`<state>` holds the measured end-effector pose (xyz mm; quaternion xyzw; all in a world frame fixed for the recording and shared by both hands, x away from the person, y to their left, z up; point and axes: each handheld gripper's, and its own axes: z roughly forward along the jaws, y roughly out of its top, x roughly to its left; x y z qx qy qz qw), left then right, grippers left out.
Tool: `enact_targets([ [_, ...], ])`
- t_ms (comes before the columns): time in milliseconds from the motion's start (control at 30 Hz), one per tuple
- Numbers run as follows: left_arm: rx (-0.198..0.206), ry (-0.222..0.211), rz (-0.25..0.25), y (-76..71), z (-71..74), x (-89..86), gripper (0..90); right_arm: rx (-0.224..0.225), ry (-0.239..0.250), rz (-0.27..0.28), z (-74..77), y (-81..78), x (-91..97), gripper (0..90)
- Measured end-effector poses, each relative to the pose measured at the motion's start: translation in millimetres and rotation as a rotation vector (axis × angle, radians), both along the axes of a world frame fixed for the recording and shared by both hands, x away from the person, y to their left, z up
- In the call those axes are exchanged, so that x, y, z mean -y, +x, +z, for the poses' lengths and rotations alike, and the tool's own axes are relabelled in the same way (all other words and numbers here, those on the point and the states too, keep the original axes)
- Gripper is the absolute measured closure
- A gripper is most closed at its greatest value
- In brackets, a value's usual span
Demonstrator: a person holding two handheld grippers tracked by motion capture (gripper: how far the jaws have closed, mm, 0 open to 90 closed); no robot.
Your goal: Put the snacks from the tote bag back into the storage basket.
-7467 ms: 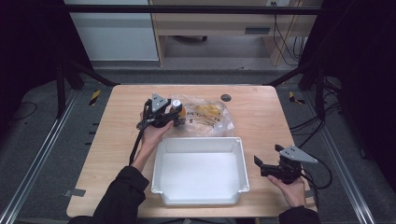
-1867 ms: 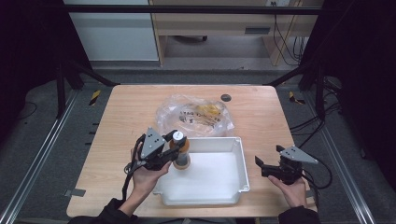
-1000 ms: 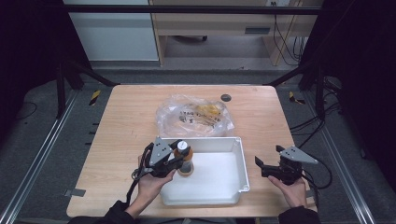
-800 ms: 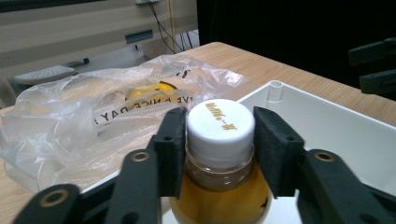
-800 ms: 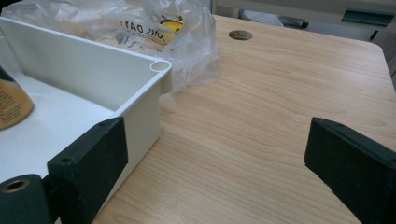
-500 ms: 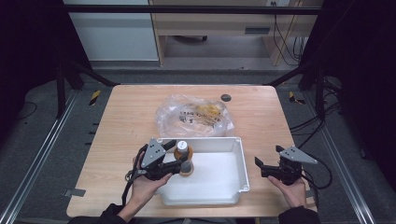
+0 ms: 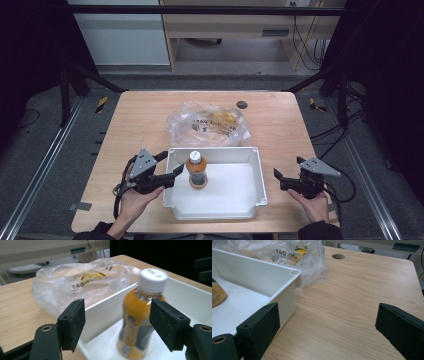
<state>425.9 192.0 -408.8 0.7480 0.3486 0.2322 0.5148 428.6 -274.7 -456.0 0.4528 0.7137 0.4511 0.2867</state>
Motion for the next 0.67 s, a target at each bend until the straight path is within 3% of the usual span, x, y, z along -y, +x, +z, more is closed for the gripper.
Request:
enact_targets([
  [333,-0.005,0.006,0.087,8.7,-13.2,-43.5,26.4,-0.010,0.000,-0.022,-1.4,-0.4,4.0,5.8],
  [667,-0.045,0.068,0.181,15.6,-43.8,-83.1,25.1,-0.024,-0.020,-0.031,-2.9,0.1,4.2,5.8],
])
